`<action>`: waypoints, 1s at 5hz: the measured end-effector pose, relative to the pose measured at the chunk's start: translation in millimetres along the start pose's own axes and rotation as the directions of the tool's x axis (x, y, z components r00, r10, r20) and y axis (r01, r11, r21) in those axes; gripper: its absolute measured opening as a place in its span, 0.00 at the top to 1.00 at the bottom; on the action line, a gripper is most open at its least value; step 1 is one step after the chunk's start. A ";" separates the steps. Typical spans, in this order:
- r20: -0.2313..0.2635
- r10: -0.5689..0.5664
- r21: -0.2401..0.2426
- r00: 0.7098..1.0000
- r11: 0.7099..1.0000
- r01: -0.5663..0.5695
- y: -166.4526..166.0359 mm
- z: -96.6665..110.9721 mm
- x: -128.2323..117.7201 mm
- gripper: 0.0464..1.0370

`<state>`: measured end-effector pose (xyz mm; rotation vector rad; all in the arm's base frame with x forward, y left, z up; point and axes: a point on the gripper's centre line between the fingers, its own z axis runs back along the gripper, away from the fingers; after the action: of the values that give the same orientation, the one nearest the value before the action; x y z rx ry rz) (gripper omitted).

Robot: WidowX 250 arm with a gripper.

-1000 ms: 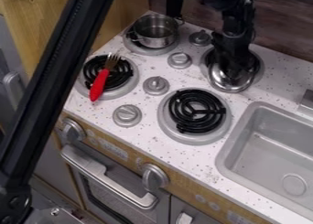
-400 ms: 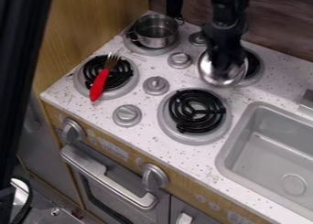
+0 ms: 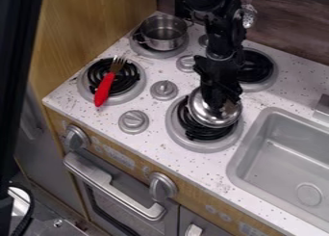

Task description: Places sliver lid on bottom right burner

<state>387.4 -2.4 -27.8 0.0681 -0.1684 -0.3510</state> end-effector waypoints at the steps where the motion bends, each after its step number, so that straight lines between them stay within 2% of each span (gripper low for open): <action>1: -0.009 0.018 -0.002 1.000 1.000 -0.018 -3.0 -3.2 -8.6 0.77; 2: -0.044 0.061 -0.023 0.997 0.998 -0.062 1.7 -2.9 -16.3 0.77; 3: -0.040 0.091 -0.028 0.995 0.995 -0.092 15.6 -3.5 -19.2 0.72; 4: -0.054 0.075 -0.108 0.996 0.991 -0.081 4.7 -10.2 -18.4 0.42; 5: -0.072 0.025 -0.103 0.997 0.994 -0.032 -0.2 -7.3 -16.5 0.12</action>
<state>373.4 3.5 -37.6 -0.0248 -0.0809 -0.3280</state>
